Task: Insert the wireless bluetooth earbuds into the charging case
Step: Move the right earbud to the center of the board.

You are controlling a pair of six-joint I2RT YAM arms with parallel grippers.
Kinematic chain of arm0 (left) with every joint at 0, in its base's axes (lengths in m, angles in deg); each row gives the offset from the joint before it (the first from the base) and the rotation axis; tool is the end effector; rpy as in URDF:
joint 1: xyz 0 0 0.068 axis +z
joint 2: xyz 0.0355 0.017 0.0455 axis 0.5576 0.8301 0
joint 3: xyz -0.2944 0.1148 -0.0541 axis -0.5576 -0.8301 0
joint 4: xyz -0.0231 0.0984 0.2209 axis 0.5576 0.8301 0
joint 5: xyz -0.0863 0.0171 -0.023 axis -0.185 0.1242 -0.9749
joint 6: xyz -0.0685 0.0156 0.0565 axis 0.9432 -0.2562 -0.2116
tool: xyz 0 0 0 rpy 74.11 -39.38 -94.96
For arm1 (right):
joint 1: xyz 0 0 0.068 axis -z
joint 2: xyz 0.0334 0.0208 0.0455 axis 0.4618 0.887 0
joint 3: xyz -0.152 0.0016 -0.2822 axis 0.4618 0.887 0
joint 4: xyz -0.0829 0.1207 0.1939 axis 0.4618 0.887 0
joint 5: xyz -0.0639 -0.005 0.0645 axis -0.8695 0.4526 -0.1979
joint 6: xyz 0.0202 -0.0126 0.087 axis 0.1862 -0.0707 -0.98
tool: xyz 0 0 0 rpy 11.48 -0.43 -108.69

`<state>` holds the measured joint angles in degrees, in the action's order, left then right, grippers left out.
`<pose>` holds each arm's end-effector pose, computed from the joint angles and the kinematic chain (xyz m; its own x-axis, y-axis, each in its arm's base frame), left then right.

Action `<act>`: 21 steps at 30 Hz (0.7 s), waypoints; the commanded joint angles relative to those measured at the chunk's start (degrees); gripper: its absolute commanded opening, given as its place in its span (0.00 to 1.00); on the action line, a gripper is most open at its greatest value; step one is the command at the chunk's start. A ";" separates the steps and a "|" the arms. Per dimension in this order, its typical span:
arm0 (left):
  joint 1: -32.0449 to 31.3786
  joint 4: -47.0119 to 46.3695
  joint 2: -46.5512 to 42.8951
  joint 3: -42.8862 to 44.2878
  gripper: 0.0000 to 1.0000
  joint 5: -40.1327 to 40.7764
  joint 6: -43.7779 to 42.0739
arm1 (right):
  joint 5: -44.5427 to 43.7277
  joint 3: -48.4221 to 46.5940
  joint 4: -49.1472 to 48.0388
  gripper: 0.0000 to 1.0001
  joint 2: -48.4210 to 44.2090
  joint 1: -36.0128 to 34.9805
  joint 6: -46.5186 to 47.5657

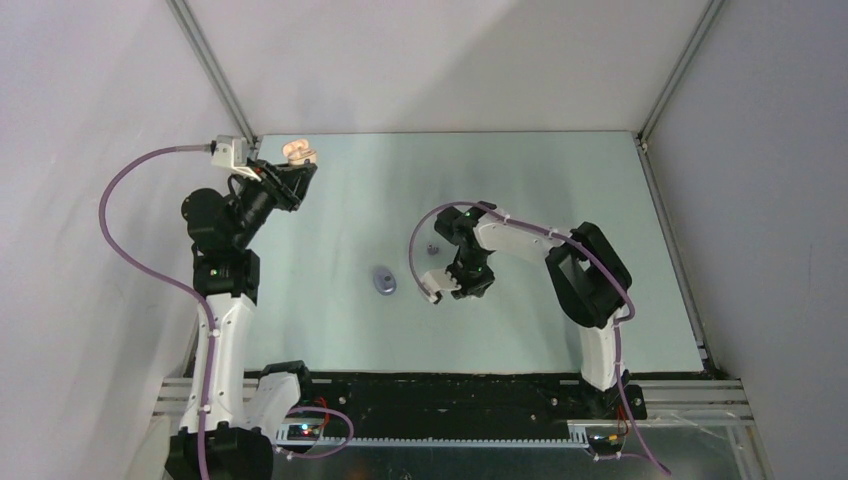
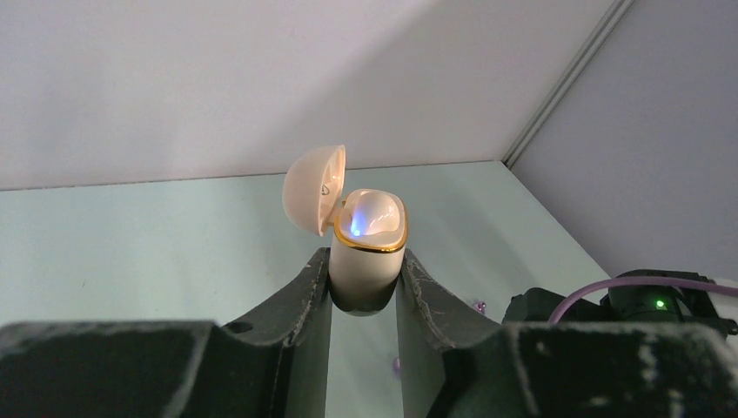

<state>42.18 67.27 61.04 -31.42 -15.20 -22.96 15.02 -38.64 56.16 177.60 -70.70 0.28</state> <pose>0.1917 -0.0170 0.4398 -0.0431 -0.3285 -0.9435 0.4374 0.8429 -0.3134 0.2484 0.2594 0.1878 0.5400 -0.8113 -0.2241 -0.8156 -0.5701 0.0986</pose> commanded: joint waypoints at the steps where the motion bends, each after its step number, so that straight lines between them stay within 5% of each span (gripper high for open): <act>1: 0.58 -1.26 0.12 0.96 0.00 -0.90 -0.83 | 0.48 0.41 -5.10 0.02 -0.44 -1.42 7.53; 11: 0.58 -0.10 0.85 2.15 0.00 -0.98 -1.42 | 2.06 2.42 -10.42 0.10 -1.01 -2.01 13.59; 21: 0.50 0.50 1.65 3.25 0.00 -1.58 -1.57 | 3.03 2.41 -11.89 0.45 -4.84 -1.03 8.65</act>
<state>42.23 68.49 62.57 -31.11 -15.46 -23.45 16.29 -36.43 45.25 177.47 -72.36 11.75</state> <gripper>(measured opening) 0.320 0.396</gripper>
